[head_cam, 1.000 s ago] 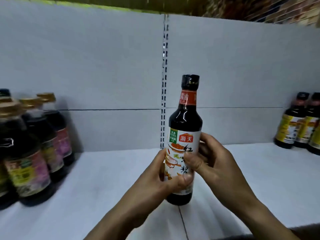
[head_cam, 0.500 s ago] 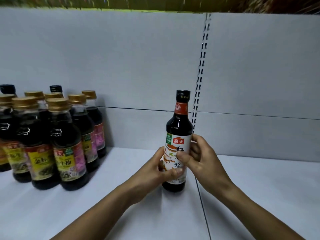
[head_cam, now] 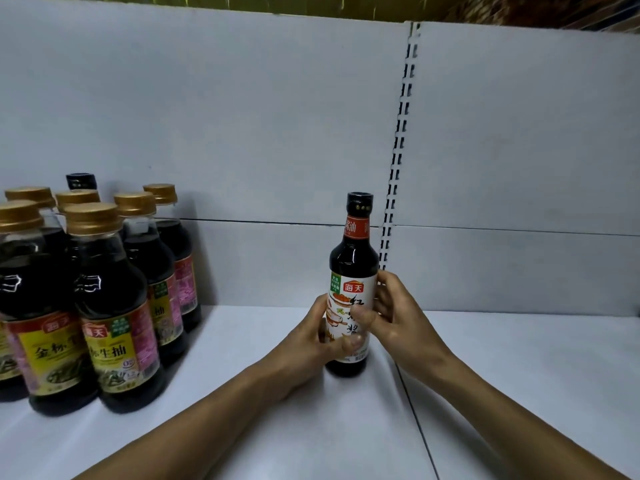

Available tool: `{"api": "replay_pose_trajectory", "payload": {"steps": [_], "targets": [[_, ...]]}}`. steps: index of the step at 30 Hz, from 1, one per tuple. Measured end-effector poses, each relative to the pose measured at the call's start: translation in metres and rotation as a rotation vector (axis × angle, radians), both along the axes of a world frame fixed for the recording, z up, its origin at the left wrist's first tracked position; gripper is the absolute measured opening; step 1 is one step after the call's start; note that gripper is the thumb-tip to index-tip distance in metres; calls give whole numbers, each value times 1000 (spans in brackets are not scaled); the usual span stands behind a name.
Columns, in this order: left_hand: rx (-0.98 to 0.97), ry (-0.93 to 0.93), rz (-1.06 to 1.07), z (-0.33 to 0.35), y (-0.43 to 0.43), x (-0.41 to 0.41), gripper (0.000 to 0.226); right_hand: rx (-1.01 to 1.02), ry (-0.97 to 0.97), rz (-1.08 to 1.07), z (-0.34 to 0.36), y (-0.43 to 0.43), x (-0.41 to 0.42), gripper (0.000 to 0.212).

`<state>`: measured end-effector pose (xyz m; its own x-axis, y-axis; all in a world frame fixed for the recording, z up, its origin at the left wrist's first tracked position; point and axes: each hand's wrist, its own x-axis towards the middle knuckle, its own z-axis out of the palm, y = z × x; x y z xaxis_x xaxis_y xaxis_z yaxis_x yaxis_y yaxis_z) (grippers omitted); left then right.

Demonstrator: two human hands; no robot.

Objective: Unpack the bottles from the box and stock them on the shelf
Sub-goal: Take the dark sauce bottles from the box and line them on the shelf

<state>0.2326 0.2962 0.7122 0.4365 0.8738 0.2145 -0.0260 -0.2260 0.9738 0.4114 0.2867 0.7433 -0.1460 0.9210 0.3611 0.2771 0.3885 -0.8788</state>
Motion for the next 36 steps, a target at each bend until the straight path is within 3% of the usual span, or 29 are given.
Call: {"api": "replay_pose_trajectory", "payload": {"steps": [14, 19, 24, 30, 36], "targets": [[91, 44, 70, -10, 40, -5, 62, -34, -14, 52, -7, 36, -9, 71], [105, 63, 147, -15, 53, -11, 66, -63, -163, 18, -20, 49, -17, 61], [169, 138, 184, -18, 61, -18, 87, -73, -289, -52, -33, 57, -27, 60], [267, 170, 366, -26, 63, -11, 89, -28, -295, -131, -45, 65, -33, 59], [259, 199, 421, -34, 67, -8, 91, -27, -289, -165, -52, 67, -32, 57]]}}
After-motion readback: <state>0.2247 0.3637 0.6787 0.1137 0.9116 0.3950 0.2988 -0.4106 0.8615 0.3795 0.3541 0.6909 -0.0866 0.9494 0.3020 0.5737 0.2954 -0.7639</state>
